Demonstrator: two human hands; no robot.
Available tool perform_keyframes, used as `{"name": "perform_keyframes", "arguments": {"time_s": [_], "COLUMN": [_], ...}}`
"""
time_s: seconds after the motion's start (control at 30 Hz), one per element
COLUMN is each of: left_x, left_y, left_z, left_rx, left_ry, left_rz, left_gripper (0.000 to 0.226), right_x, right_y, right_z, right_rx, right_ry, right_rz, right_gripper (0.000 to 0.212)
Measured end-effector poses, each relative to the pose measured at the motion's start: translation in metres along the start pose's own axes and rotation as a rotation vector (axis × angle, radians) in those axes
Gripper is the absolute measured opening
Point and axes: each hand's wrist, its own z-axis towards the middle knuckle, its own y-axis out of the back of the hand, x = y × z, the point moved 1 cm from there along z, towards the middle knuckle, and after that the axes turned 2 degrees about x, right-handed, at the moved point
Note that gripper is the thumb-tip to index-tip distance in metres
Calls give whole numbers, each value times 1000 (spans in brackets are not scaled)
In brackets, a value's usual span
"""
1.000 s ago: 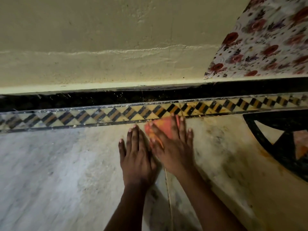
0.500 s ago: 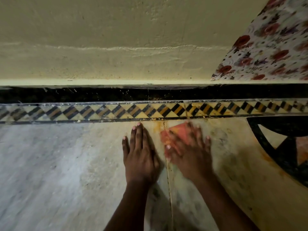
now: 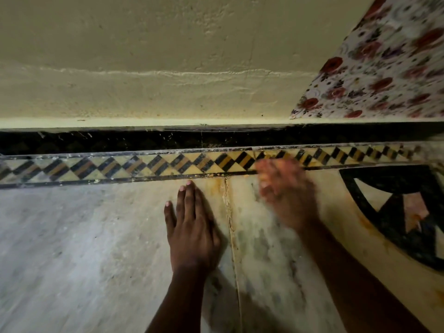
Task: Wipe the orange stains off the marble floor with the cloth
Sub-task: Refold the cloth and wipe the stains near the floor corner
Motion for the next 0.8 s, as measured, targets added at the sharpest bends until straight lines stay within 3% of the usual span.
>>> {"name": "perform_keyframes", "arguments": {"time_s": [0.1,0.17,0.23,0.33,0.4,0.47,0.53,0.63,0.7,0.8], "left_x": [-2,-1,0,-2,-1,0,-1,0,0,-1], "left_y": [1,-1,0,4,6,5,3,1,1,2], "left_z": [0,1,0,-1,-1,0,0,1,0,0], "left_rx": [-12,-15,-9,-12,-21,-27,-23,-13,-10,1], "left_ry": [3,-1,-6,-21,-42,-63,-75,-83,-80,-84], "left_rz": [-5,-2,-3,-56,-76,-63,-58,-50,-49,-46], "left_gripper": [80,79,79,78,77,77,76,74,72,71], "right_x": [-46,-29,9,54,32,-23,-75,-84,-42,19], "right_y": [12,21,21,5,3,10,20,25,25,11], "right_z": [26,41,44,-3,-32,-23,4,47,48,-3], "right_rx": [-85,-77,-56,-26,5,-65,-145,-59,-59,2], "right_ry": [-550,-761,-635,-103,141,81,-251,-710,-650,-152], "right_rz": [169,292,288,122,58,68,93,236,223,119], "right_gripper": [73,78,80,72,68,65,67,78,79,76]}}
